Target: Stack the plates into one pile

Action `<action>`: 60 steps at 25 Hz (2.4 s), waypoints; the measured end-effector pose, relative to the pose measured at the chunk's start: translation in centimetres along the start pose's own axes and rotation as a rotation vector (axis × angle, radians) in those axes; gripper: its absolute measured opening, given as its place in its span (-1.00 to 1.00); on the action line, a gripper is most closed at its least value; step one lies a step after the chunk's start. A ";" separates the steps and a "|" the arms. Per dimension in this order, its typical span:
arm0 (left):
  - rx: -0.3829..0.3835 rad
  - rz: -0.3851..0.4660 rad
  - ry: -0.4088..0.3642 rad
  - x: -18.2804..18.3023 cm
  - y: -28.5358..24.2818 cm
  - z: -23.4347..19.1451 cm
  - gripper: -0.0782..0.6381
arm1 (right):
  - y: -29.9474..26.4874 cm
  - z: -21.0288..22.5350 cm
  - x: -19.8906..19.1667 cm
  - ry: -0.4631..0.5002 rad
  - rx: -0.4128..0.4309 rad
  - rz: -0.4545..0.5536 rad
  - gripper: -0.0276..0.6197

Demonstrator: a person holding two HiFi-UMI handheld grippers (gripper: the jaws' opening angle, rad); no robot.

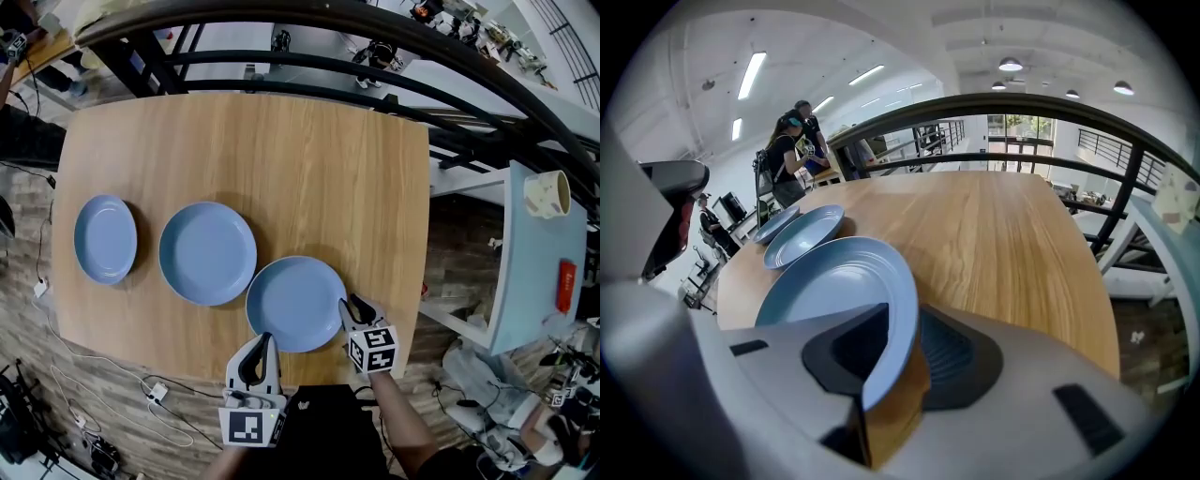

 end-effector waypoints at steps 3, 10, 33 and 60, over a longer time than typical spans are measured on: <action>0.003 -0.005 0.003 -0.1 -0.3 -0.1 -0.72 | -0.6 0.3 -0.5 -0.007 0.007 -0.023 -0.54; 0.016 -0.005 0.023 -0.4 -0.8 -0.4 -0.72 | -1.8 0.6 -1.1 -0.017 0.024 -0.064 -0.54; 0.050 -0.037 0.028 -0.9 -1.4 -2.1 -0.72 | -3.8 0.5 -2.3 -0.066 0.074 -0.167 -0.64; 0.150 -0.224 0.020 -7.9 -1.2 -5.8 -0.71 | -3.1 1.1 -2.5 -0.334 0.172 -0.092 -0.80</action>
Point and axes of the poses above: the fingertips, and each gripper's own axes: y backward along the fingers, z to its right, x out of its top, the point moved 6 cm from there along y, backward along the fingers, and after that the axes turned 4 degrees about x, right-handed, at the moved point
